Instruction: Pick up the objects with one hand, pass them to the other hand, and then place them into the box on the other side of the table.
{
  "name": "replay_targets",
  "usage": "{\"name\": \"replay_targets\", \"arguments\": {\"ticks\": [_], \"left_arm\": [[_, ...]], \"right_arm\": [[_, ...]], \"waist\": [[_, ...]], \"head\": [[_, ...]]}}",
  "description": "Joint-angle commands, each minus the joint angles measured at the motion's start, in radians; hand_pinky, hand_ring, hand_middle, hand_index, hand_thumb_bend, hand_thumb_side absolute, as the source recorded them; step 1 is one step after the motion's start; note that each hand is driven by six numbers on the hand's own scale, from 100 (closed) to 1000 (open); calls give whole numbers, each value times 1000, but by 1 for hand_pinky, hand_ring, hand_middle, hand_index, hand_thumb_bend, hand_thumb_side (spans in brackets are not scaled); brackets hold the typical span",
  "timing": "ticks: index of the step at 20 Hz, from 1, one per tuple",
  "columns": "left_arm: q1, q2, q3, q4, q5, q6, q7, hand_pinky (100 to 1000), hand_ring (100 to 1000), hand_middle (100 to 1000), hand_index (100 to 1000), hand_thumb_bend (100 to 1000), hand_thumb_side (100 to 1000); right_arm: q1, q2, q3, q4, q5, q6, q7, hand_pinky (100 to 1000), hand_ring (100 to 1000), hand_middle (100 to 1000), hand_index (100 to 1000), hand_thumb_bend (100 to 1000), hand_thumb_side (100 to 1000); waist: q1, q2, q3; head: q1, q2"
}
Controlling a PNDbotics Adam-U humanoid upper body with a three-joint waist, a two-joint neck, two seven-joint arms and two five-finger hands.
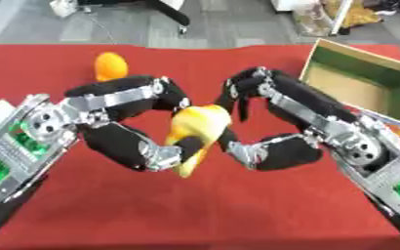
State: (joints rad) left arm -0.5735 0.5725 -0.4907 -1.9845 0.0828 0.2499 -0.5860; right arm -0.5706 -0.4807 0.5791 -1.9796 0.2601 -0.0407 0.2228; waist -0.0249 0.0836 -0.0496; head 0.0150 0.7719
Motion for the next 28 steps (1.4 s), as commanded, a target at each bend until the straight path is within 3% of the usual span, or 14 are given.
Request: {"name": "replay_targets", "arguments": {"ticks": [1,7,14,20,24,27,28], "left_arm": [[-7,16,-1,-15,-15,1,-6,795,467,353,468,100,381],[-3,17,-3,-15,-29,4,-15,796,469,355,470,100,384],[-4,17,-4,-15,-34,4,-20,797,473,357,471,100,387],[-5,16,-5,-15,-33,5,-19,798,473,357,471,100,389],[-5,16,-5,-15,-32,6,-19,798,475,359,473,100,390],[-4,17,-6,-15,-32,7,-20,799,476,361,474,100,390],[-4,17,-6,-15,-33,8,-20,799,478,362,476,100,390]], "right_arm": [[-13,-13,-17,-20,-12,-11,28,423,584,507,911,100,506],[-16,-12,-24,-20,-28,-23,48,420,581,501,853,100,499],[-18,-12,-26,-20,-42,-36,45,423,584,505,848,100,468],[-18,-11,-28,-20,-59,-44,24,419,582,494,640,100,397],[-16,-11,-30,-20,-79,-39,-35,404,565,464,470,100,345],[-14,-13,-29,-20,-91,-30,-81,400,558,453,425,100,333],[-13,-13,-30,-20,-94,-27,-96,394,549,437,371,100,312]], "waist": [[-6,-21,-3],[-5,-19,-6],[-4,-19,-8],[-3,-19,-8],[-3,-18,-8],[-3,-18,-8],[-3,-18,-8]], "head": [[3,-2],[3,-2],[3,-2],[3,-2],[3,-2],[2,-2],[2,-2]]}}
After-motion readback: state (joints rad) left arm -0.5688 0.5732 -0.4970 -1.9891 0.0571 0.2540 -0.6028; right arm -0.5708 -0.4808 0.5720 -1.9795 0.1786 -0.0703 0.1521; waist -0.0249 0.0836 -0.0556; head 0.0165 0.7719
